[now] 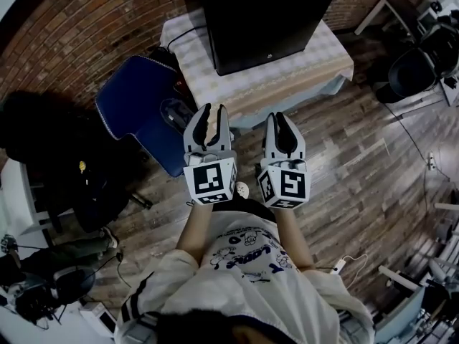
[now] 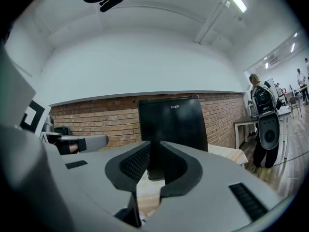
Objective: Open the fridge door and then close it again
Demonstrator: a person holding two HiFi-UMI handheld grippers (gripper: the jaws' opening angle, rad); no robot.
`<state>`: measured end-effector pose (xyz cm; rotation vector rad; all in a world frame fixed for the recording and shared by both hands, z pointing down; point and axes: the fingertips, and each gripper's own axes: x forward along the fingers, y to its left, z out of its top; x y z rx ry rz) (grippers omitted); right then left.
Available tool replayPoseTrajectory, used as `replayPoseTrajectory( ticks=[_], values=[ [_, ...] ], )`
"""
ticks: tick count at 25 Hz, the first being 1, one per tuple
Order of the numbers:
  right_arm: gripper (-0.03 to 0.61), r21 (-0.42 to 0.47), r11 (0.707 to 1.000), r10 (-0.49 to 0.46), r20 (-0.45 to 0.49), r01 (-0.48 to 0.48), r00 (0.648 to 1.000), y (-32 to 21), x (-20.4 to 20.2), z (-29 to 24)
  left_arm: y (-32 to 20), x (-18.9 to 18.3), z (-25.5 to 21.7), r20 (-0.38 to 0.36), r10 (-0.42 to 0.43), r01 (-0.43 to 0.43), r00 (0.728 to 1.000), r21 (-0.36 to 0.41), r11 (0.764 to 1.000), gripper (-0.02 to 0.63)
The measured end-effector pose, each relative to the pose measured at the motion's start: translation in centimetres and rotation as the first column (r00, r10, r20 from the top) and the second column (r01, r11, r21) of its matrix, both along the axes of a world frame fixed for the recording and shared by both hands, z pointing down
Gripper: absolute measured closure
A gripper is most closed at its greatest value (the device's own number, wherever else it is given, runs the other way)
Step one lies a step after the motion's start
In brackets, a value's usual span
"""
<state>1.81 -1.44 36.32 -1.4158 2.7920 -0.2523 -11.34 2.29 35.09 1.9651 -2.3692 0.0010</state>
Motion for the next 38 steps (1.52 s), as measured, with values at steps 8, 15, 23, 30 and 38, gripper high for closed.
replayPoseTrajectory(
  ticks=[8, 15, 23, 30, 38],
  values=[
    [0.508, -0.021, 1.000, -0.019, 0.009, 0.019, 1.000, -3.2, -1.5, 0.5, -2.6, -1.6, 0.4, 0.005, -0.031, 0.031, 1.000, -0.019, 0.999, 0.508],
    [0.508, -0.023, 0.999, -0.026, 0.008, 0.026, 1.000, -6.4, -3.6, 0.7, -6.1, -3.6, 0.8, -0.011, -0.028, 0.028, 1.000, -0.035, 0.999, 0.508],
    [0.508, -0.033, 0.999, -0.025, 0.001, 0.025, 1.000, -10.8, -6.3, 1.1, -10.4, -6.5, 1.6, -0.045, -0.042, 0.039, 0.998, -0.057, 0.998, 0.508],
    [0.508, -0.044, 0.999, -0.030, -0.016, 0.030, 0.999, -14.2, -8.4, 1.7, -14.0, -8.4, 2.6, -0.068, -0.028, 0.023, 0.997, -0.079, 0.997, 0.508],
    [0.508, -0.055, 0.998, -0.030, -0.031, 0.028, 0.999, -17.1, -10.2, 2.4, -17.4, -9.7, 3.9, -0.094, 0.017, -0.027, 0.995, -0.097, 0.995, 0.481]
  ],
)
